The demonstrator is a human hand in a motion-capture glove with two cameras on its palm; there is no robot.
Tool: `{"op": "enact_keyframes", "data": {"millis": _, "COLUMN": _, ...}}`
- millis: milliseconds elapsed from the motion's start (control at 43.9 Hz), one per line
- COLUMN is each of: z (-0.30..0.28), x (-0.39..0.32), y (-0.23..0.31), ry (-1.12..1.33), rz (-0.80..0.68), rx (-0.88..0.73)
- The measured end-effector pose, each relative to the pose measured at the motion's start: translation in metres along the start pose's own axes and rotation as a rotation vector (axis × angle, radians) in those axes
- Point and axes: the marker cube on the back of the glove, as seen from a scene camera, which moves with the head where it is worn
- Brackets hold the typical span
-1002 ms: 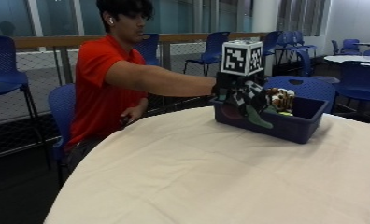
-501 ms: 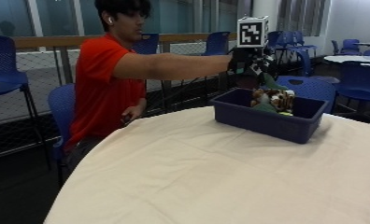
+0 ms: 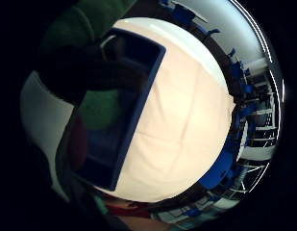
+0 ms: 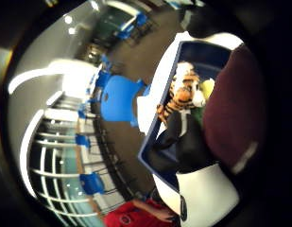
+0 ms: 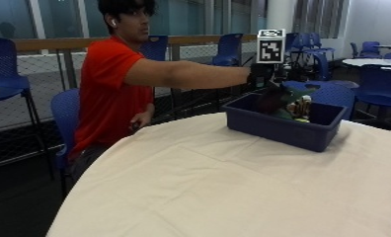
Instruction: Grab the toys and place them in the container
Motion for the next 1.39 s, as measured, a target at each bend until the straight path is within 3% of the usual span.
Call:
{"op": "enact_keyframes", "data": {"millis": 114, "z": 0.005, "x": 0.006, "y": 0.005, "ry": -0.092, "rz": 0.021, "rx": -0.093}}
{"op": "enact_keyframes", "data": {"millis": 296, "z": 0.006, "x": 0.039, "y": 0.018, "ry": -0.08, "rz": 0.044, "rx": -0.11}}
{"op": "enact_keyframes", "data": {"millis": 911, "z": 0.039, "x": 0.237, "y": 0.141, "ry": 0.021, "rz": 0.345, "rx": -0.143}}
{"op": "enact_keyframes", "data": {"millis": 1389, "z": 0.04, "x": 0.262, "y": 0.212, "ry": 0.033, "rz": 0.344, "rx": -0.107}}
